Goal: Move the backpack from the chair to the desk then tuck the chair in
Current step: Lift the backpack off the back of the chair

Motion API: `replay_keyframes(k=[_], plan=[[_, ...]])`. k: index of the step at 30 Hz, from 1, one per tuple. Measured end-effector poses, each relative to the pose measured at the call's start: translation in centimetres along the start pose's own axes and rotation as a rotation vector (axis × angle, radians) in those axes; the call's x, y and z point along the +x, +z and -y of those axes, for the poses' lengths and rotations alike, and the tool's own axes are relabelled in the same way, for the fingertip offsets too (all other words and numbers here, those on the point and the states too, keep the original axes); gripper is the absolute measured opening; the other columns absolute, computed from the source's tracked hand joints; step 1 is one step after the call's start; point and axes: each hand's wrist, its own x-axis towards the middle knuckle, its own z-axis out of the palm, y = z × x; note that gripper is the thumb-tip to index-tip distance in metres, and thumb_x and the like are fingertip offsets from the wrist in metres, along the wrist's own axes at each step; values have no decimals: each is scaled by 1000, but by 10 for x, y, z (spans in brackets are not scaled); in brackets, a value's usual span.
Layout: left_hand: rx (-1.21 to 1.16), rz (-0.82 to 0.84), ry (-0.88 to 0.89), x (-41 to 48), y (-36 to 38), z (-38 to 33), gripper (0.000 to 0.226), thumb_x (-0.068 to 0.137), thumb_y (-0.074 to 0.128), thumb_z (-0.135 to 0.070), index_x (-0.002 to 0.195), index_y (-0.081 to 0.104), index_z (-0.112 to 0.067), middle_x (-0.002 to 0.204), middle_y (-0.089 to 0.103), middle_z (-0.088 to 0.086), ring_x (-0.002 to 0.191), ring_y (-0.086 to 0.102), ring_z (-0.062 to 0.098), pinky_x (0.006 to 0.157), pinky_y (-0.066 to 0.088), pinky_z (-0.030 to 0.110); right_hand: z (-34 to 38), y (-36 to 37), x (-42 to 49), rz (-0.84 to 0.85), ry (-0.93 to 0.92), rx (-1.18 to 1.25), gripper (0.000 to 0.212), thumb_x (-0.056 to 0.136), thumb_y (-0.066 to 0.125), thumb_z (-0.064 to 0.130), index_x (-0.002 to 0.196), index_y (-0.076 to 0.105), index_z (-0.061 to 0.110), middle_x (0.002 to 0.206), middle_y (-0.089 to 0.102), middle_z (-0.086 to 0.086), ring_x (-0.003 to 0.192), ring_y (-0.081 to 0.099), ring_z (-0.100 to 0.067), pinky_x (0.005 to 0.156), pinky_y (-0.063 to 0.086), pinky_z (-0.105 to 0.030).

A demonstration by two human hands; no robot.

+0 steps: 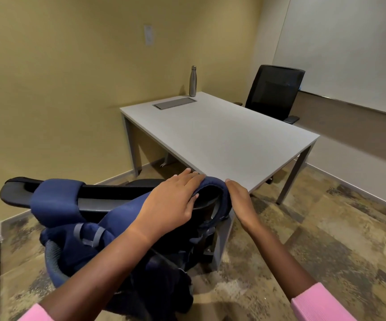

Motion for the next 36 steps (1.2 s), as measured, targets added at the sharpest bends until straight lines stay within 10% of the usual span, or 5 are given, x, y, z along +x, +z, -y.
replay_keyframes(k=[11, 19, 23, 30, 36], plan=[[-19, -75, 37, -8, -4, 6, 40, 89, 44, -11, 129, 45, -10, 132, 53, 12, 130, 40, 29, 104, 35, 38, 8, 9, -25, -4, 6, -5, 30, 98, 30, 34, 92, 56, 19, 87, 56, 2, 89, 53, -18, 83, 41, -32], [-61, -54, 10, -10, -9, 5, 44, 91, 44, -5, 134, 36, -8, 139, 45, 13, 134, 32, 28, 106, 31, 38, 18, 17, -62, -60, 41, -29, 77, 68, 32, 78, 110, 57, 18, 110, 62, -2, 105, 57, -19, 97, 43, -43], [-90, -105, 60, -17, -12, 8, 45, 88, 43, 2, 133, 38, -5, 140, 44, 17, 135, 29, 30, 109, 27, 39, 26, 24, -80, -113, 35, 23, 67, 71, 40, 66, 105, 56, 11, 92, 60, 4, 95, 57, -20, 86, 44, -37], [-97, -81, 139, -26, -21, 12, 49, 87, 40, 5, 135, 35, -5, 145, 36, 18, 139, 21, 29, 112, 20, 36, 39, 32, -108, -55, 4, -36, 54, 82, 47, 51, 125, 45, 18, 128, 50, 1, 119, 46, -15, 101, 37, -32], [-17, 38, 226, -31, -24, 12, 60, 87, 47, -1, 141, 20, -3, 149, 26, 19, 141, 12, 28, 114, 10, 35, 61, 50, -104, -46, -286, -537, 63, 84, 61, 23, 138, 29, 16, 143, 37, -4, 133, 33, -18, 111, 31, -39]])
